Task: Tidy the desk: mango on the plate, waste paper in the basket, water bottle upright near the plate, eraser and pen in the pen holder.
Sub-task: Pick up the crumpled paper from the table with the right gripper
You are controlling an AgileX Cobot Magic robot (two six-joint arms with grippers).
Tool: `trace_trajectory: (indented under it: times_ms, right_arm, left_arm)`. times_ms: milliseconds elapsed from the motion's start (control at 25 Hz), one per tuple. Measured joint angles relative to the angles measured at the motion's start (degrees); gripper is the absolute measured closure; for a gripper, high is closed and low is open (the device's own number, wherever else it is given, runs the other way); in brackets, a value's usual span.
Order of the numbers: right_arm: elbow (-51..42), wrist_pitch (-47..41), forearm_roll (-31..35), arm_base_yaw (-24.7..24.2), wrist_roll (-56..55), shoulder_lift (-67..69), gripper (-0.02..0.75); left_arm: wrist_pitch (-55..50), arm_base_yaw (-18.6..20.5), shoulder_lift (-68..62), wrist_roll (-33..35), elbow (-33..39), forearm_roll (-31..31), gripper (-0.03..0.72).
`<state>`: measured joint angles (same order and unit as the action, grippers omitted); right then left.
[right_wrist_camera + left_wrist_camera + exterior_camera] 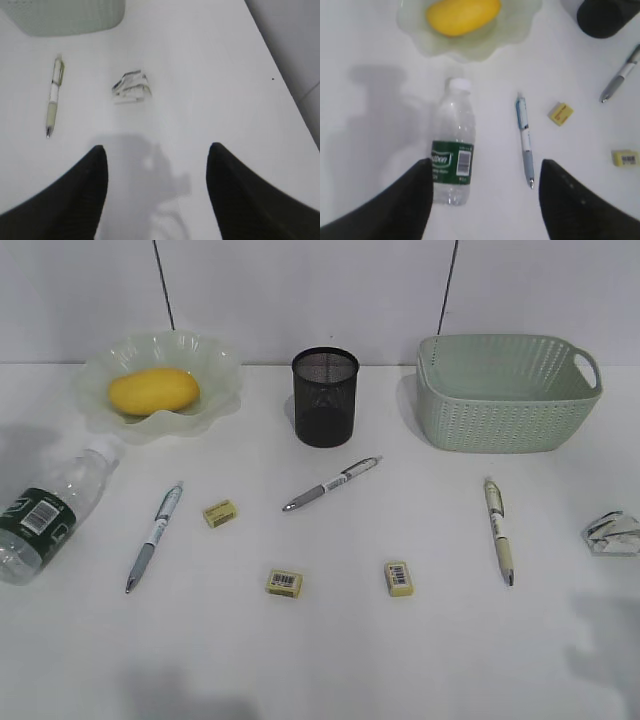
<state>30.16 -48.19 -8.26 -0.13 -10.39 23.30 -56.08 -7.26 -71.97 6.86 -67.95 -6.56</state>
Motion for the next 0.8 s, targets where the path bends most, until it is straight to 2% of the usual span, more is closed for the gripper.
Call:
trace_trajectory:
  times_ms: [120, 400, 600, 800]
  right_arm:
    - [0.1, 3.7, 0.0, 0.0, -2.5, 7.7, 0.243]
    - [3.7, 5.2, 3.0, 0.0, -3.4, 27.9, 0.243]
    - [9.0, 5.2, 3.2, 0.0, -3.1, 38.6, 0.243]
    - [12.9, 5.3, 4.7, 0.0, -3.1, 48.9, 0.226]
  left_arm:
    - [2.7, 0.0, 8.3, 0.0, 7.9, -0.3, 0.187]
    - [3.4, 0.0, 31.3, -0.2, 23.8, -0.4, 0.188]
    - [-1.2, 0.0, 48.9, -4.9, 31.1, -0.5, 0.188]
    - [-9.7, 0.0, 64.4, -5.7, 32.4, 0.1, 0.188]
